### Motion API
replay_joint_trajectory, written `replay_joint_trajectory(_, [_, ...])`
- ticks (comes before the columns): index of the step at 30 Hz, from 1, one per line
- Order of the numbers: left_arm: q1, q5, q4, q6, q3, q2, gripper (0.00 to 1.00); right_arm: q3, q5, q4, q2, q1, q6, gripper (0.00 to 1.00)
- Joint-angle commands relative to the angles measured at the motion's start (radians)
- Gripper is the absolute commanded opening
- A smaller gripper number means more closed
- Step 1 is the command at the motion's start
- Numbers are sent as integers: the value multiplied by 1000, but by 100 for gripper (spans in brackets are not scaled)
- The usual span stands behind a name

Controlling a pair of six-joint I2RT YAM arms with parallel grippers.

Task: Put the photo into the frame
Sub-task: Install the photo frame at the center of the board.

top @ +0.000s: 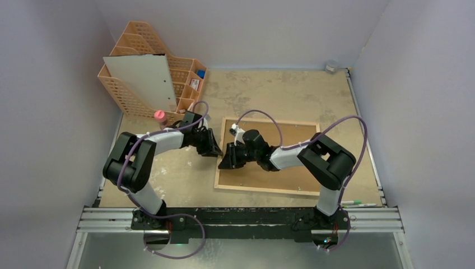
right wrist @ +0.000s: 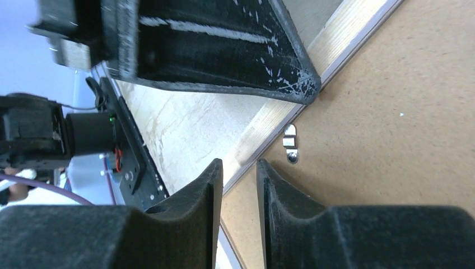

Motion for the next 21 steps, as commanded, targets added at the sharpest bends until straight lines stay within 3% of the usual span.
replay_joint_trajectory(1, [-8, -49, -44, 9, -9, 28, 0, 7, 213, -98, -106, 6, 2, 33])
replay_joint_trajectory(5, [-8, -50, -42, 13, -8, 30, 0, 29, 247, -106, -89, 6, -7, 39])
replay_joint_trajectory(12, [-8, -46, -41, 13, -5, 35, 0, 53, 216, -72, -17, 7, -34, 39])
replay_joint_trajectory(21, [-7, -28, -31, -6, 11, 57, 0, -9, 23, 16, 50, 7, -36, 27])
